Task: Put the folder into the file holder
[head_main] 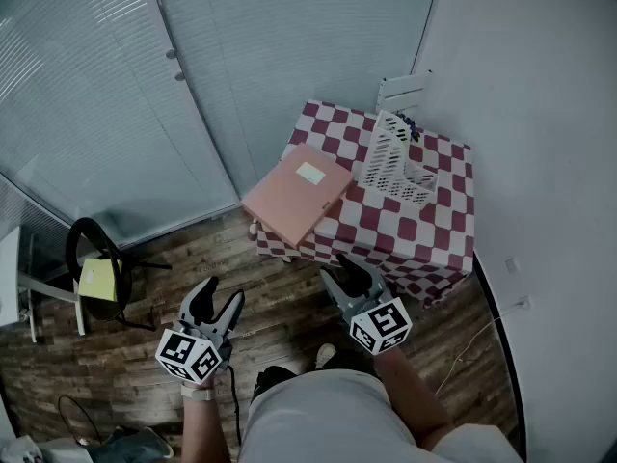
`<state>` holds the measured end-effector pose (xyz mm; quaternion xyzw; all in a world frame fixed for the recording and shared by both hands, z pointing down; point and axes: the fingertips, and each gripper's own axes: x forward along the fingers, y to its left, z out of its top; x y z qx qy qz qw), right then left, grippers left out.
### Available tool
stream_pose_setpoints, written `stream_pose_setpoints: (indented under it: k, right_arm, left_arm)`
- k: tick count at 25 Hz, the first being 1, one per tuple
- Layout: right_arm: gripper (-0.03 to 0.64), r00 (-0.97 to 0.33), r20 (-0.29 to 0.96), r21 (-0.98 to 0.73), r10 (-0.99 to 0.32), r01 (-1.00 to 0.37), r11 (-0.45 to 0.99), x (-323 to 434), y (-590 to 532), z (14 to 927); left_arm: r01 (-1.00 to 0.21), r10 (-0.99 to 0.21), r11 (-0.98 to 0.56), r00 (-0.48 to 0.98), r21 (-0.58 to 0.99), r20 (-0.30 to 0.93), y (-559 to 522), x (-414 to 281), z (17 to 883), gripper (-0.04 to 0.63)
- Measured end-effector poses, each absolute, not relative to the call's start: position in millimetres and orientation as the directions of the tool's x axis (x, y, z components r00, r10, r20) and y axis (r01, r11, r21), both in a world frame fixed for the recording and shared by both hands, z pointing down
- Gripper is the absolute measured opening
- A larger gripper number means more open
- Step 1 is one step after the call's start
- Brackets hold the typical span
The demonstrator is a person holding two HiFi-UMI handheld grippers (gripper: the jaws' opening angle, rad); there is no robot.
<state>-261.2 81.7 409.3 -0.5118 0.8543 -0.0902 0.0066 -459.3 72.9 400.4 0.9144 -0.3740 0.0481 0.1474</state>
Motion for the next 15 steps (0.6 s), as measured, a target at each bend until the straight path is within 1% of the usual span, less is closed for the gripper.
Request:
stream_pose_setpoints:
  k: [8,11,15]
  right_arm:
    - [0.167,-0.495,0.095,-0.197,-0.864,-0.860,0.471,-225,55,423]
    - [0.167,-0.497,0.097,-0.258,-0.862,-0.849,0.460,-216,46,433]
    - [0.167,-0.499,0.106,-0.383,-0.860,-0.819,0.427,-207,33,450]
  left_arm:
    - [-0.715,-0.679,-0.654,0.699,0.248,0.224,47,-420,410,0.238]
    - [-0.720,-0.678,-0.648,0.694,0.249,0.243,37,-412,415,0.238]
    - [-0.714,-0.661,-0.651,0.700,0.255,0.271,21,-407,426,0.238]
